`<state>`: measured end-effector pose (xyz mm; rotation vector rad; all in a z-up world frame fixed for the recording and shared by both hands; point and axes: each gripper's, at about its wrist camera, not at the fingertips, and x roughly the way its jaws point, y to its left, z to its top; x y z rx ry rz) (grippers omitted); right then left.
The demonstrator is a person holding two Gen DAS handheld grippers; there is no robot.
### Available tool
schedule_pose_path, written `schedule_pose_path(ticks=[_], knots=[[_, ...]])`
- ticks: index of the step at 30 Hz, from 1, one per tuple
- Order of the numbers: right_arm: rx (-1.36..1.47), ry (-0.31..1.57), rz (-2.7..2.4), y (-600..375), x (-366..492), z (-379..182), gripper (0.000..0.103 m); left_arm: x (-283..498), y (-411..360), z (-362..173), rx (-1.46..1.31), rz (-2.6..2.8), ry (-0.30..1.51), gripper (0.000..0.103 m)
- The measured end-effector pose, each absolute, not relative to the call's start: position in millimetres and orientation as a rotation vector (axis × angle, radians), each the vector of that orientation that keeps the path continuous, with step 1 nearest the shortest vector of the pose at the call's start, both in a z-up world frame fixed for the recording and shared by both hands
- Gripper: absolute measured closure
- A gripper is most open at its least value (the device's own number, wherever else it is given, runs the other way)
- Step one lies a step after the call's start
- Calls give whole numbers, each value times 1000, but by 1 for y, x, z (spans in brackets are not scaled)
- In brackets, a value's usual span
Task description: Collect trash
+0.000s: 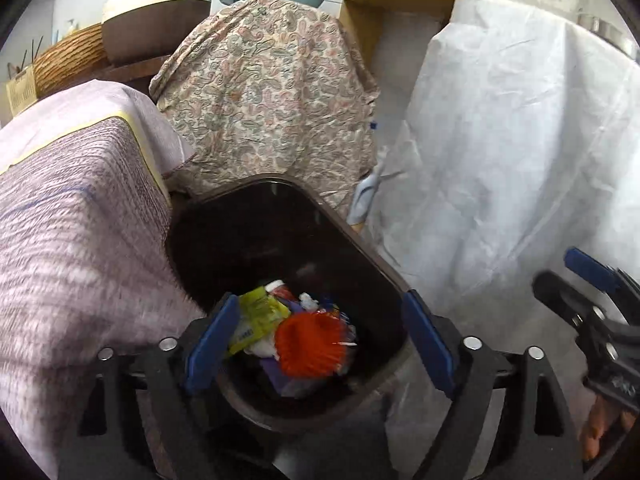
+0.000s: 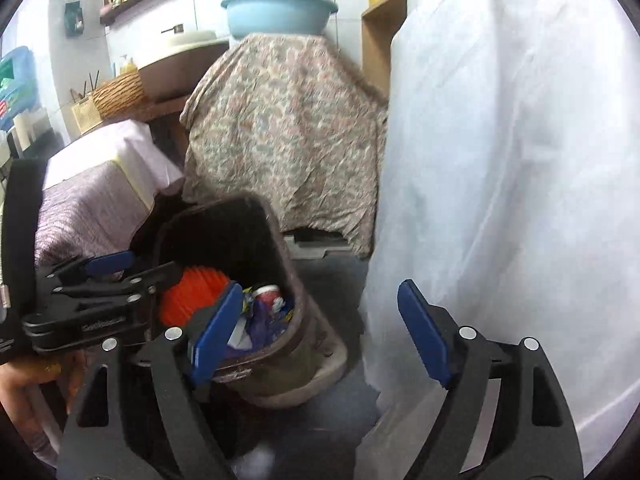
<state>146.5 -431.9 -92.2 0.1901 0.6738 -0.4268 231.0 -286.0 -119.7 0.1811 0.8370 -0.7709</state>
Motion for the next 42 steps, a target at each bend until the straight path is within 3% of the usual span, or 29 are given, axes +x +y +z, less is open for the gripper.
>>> schedule_pose_path(ticks=[7, 9, 14, 19, 30, 42], knots=[[122, 611, -466, -427, 140, -73, 22, 173, -251, -88, 175, -808, 706, 13], [98, 589, -479, -423, 136, -66, 20, 153, -232, -72, 163, -817, 632, 5], [71, 470, -460, -401, 120, -41, 8, 116, -182, -34, 174, -737, 434, 5], [30, 393, -366, -353, 109, -18, 6, 93, -124, -11, 138, -588, 321, 5], [42, 283, -112, -243, 60, 1, 6, 45, -39, 4, 84, -306, 200, 5], [-16, 248, -52, -187, 4, 1, 6, 22, -16, -2, 30, -249, 209, 5]])
